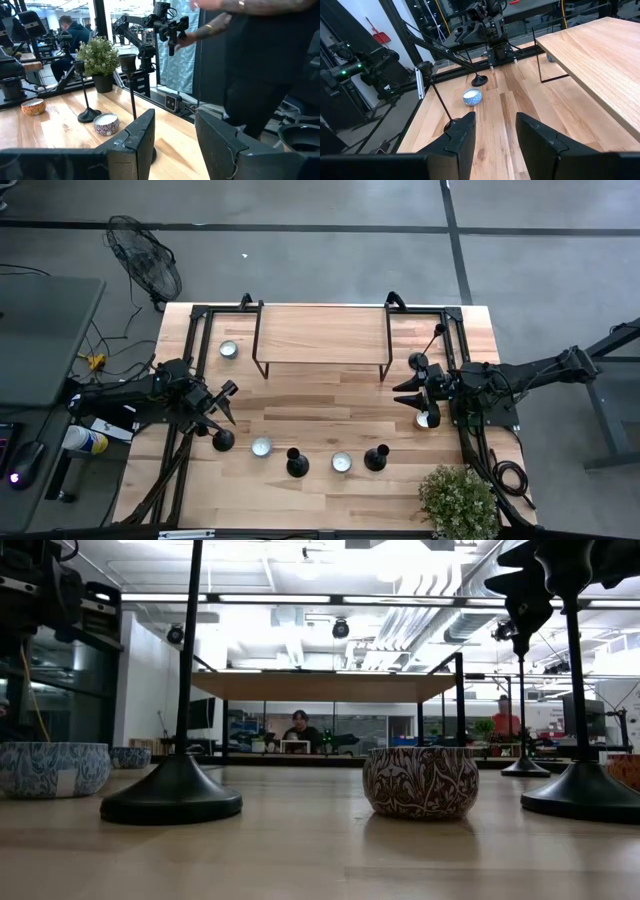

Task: Pick & Place candle stick holders

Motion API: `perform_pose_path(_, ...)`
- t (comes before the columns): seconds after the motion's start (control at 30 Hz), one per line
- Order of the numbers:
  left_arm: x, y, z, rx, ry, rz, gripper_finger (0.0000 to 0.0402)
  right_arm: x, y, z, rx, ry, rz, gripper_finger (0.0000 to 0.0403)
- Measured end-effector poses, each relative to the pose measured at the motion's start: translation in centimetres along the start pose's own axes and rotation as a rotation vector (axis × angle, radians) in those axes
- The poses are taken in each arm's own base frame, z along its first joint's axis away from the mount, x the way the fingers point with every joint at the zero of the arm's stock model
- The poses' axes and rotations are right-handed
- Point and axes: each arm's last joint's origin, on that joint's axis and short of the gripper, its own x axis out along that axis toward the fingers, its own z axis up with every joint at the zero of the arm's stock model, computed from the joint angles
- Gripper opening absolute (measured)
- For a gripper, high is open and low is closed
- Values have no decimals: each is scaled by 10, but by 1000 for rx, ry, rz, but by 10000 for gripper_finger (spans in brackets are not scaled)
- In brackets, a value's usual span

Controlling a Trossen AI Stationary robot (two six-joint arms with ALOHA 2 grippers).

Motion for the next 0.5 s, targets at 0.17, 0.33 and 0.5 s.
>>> perform_pose_path(0.17, 0, 0, 0, 0, 0, -3, 137, 0, 0, 0, 0, 0, 0, 133)
perform_pose_path(0.33, 0, 0, 0, 0, 0, -2, 137, 0, 0, 0, -4, 0, -1, 133)
perform_pose_path(0.5, 0, 0, 0, 0, 0, -2, 137, 0, 0, 0, -4, -5, 1, 133)
